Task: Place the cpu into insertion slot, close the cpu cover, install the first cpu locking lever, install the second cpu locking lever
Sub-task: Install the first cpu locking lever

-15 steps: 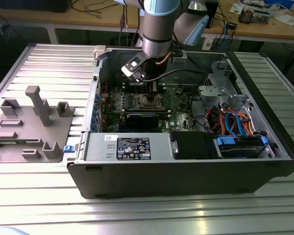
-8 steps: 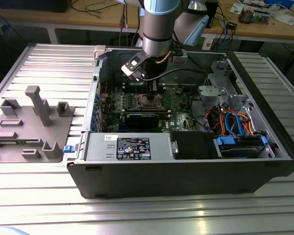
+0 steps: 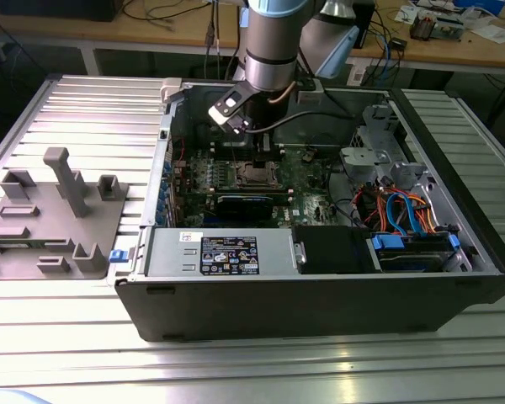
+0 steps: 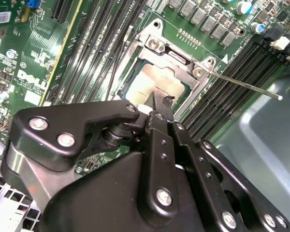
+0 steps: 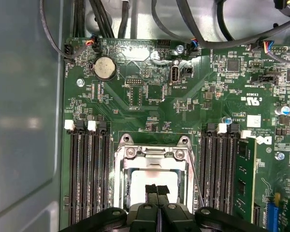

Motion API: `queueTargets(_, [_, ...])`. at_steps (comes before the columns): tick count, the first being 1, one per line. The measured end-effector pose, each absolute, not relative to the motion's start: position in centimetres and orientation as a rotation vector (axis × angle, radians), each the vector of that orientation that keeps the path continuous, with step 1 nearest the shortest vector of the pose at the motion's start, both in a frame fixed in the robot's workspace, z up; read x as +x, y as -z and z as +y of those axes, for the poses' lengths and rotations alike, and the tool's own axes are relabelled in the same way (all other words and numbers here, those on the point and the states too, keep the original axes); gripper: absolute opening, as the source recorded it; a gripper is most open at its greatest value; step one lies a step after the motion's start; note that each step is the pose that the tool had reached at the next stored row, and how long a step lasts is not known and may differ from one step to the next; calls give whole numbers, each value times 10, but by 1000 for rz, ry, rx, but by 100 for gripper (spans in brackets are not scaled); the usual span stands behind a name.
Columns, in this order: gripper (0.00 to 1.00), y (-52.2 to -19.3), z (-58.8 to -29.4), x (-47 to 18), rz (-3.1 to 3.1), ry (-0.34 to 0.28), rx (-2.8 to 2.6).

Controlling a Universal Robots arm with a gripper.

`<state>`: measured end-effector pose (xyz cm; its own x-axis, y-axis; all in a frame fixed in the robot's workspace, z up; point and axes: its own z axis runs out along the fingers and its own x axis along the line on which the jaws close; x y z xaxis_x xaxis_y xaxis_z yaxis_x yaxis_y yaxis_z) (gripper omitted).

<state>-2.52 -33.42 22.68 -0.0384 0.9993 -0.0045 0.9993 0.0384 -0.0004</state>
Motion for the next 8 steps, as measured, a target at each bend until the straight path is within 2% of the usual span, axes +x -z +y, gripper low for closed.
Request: queueTargets(8, [11,-240,-334,-25,2262,5,2176])
